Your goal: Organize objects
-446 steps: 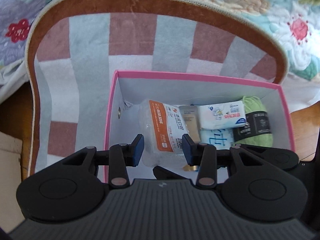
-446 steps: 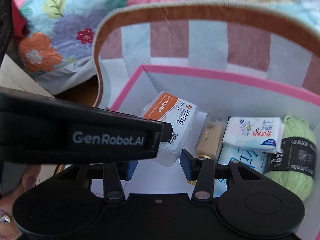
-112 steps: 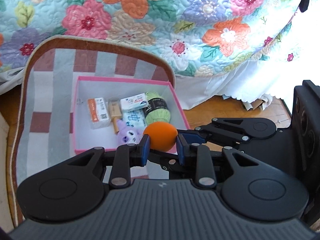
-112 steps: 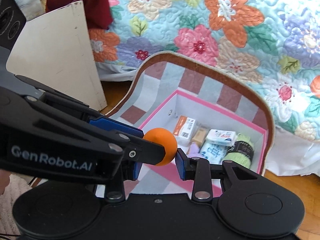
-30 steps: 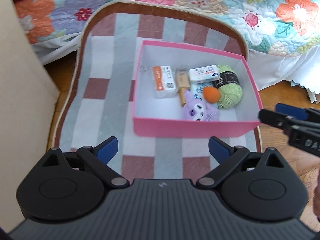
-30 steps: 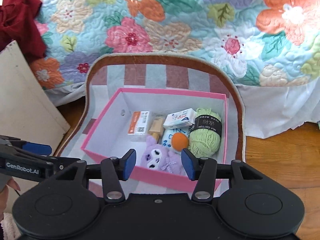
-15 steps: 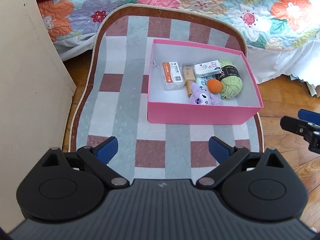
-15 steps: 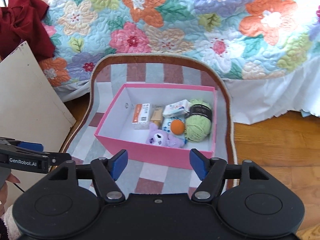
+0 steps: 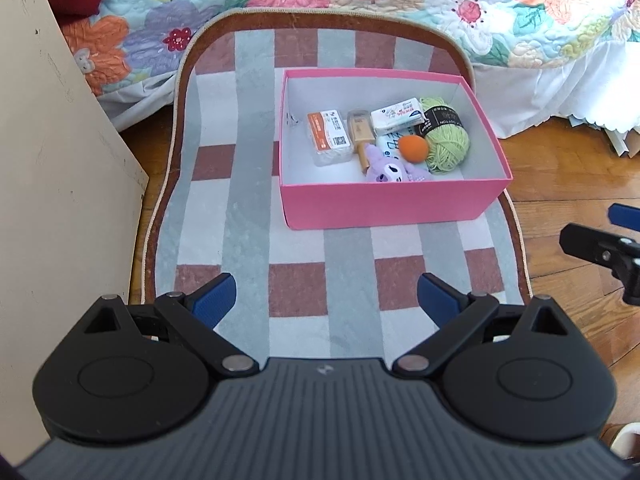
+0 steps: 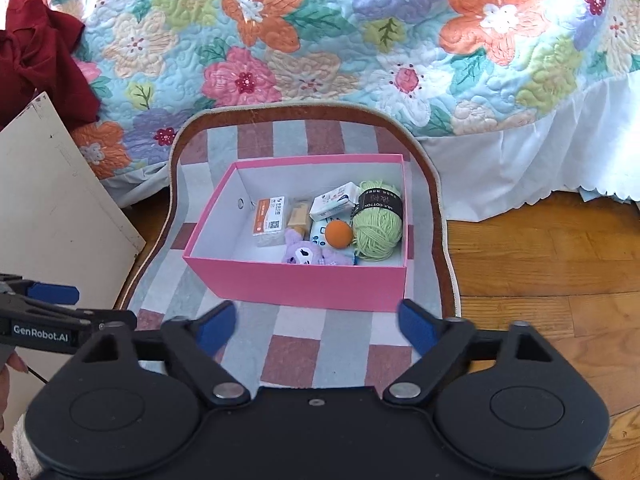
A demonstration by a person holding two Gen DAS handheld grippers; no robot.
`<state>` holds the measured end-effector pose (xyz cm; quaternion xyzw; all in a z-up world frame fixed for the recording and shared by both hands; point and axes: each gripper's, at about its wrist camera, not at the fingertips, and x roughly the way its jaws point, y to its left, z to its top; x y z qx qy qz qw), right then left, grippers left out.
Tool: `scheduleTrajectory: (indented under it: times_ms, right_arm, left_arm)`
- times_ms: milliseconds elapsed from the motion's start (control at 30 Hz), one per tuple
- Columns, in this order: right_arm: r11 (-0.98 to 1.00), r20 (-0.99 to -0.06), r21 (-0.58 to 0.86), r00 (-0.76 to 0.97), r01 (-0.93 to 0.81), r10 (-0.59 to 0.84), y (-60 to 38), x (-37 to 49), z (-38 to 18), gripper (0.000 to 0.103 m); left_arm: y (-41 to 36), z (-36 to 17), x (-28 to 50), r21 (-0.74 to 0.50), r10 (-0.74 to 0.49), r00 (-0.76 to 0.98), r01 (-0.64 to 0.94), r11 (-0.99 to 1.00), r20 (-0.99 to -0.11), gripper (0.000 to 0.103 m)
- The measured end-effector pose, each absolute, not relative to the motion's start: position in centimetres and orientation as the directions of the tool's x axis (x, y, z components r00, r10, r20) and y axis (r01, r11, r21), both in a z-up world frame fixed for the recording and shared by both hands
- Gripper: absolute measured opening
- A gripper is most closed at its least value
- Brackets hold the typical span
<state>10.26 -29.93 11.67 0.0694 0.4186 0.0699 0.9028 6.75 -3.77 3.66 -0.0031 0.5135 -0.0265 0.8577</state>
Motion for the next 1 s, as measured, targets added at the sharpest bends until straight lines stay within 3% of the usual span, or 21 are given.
scheduleTrajectory:
  times_ms: [267,1000]
  right_arm:
    - [0.978,-0.808,0.206,0.557,-0.039,0.193,-30.6,10.9,10.5,0.103]
    - [0.989,-0.828,0.145,0.547,0.001,0.121,-31.0,11.1,10.5,0.103]
  left_arm:
    - [-3.8,3.1,6.8,-0.05,-0.059,0.446,0.034,0.998,-0.893,0.098]
    - [-3.1,2.2,7.1,-0.08,-0.072,0.397,-0.004,0.997,-0.915,0.098]
